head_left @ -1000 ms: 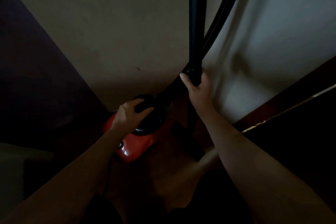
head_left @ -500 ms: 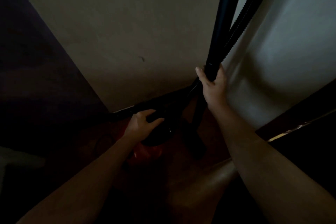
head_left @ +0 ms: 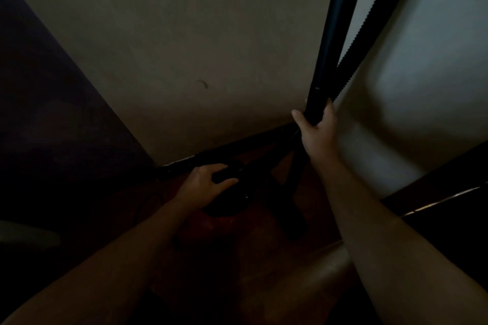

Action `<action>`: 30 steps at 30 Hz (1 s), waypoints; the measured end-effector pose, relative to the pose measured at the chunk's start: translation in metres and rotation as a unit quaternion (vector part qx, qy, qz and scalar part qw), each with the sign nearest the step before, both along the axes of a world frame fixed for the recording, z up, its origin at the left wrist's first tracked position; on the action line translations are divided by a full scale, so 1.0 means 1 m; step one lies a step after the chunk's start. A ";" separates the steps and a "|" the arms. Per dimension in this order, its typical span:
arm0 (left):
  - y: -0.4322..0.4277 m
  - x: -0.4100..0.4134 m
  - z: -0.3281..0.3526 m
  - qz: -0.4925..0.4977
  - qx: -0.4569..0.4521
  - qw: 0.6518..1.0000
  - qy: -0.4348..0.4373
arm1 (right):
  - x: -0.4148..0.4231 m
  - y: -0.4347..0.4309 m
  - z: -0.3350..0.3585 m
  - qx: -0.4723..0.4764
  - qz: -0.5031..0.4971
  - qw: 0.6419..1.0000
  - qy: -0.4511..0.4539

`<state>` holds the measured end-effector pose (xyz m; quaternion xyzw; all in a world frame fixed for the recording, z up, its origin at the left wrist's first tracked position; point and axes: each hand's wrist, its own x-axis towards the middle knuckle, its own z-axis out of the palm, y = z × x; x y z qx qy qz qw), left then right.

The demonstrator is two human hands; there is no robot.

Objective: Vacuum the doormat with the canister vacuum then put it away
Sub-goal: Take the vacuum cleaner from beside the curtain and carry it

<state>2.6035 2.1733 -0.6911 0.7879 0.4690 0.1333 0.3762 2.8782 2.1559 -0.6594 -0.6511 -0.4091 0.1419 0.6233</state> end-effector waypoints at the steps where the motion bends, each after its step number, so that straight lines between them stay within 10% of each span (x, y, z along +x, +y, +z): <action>1: 0.001 0.001 -0.001 -0.003 0.000 1.000 0.002 | 0.000 0.000 -0.004 -0.005 -0.005 1.000 0.007; 30: 0.018 0.025 -0.025 -0.006 0.082 0.997 0.009 | 0.008 0.022 -0.018 -0.054 -0.072 0.996 0.019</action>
